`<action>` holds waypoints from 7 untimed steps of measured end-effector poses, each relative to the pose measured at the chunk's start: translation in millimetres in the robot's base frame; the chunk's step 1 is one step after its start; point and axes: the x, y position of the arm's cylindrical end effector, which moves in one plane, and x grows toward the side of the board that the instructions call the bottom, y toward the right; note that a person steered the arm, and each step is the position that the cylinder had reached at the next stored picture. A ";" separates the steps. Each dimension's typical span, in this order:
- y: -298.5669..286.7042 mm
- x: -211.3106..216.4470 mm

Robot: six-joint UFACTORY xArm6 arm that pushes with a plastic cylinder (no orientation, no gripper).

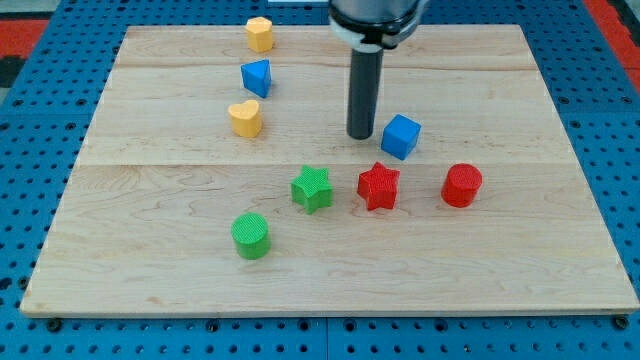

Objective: Slide the blue cube towards the center right of the board

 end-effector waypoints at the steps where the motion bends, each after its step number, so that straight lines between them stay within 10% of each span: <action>1: 17.6 9.1; 5: 167.4 -0.6; 7: 107.2 -11.6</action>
